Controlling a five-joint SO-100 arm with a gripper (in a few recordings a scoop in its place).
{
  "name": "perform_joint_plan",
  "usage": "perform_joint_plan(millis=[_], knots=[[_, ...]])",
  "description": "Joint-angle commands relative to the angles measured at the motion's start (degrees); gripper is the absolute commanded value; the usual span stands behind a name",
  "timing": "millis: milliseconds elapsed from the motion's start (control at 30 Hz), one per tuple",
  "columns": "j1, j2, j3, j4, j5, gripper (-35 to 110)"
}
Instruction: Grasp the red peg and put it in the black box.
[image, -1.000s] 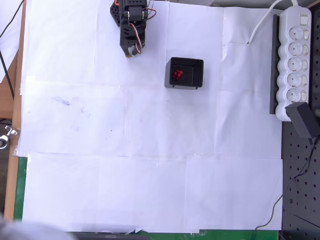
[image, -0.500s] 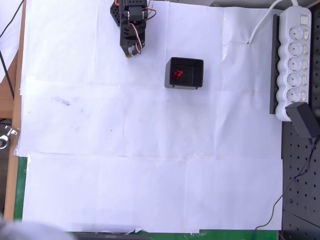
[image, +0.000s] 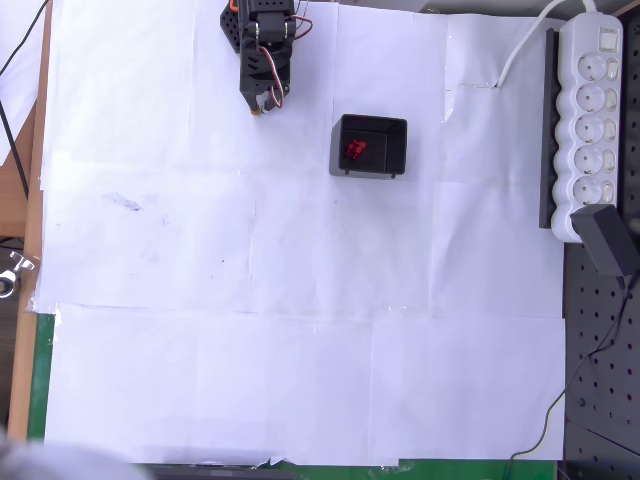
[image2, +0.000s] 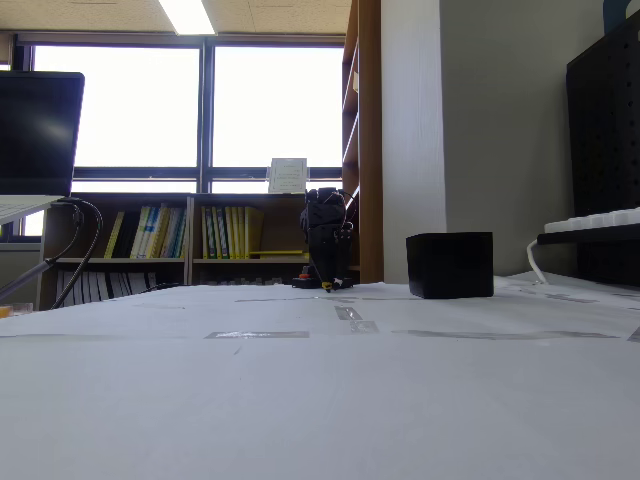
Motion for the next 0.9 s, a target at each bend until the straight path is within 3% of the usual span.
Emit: perform_joint_plan(millis=[0, 867], knots=[[-0.4, -5.9, -4.7, 5.4, 0.0, 1], [-0.4, -5.9, -4.7, 5.4, 0.0, 1]])
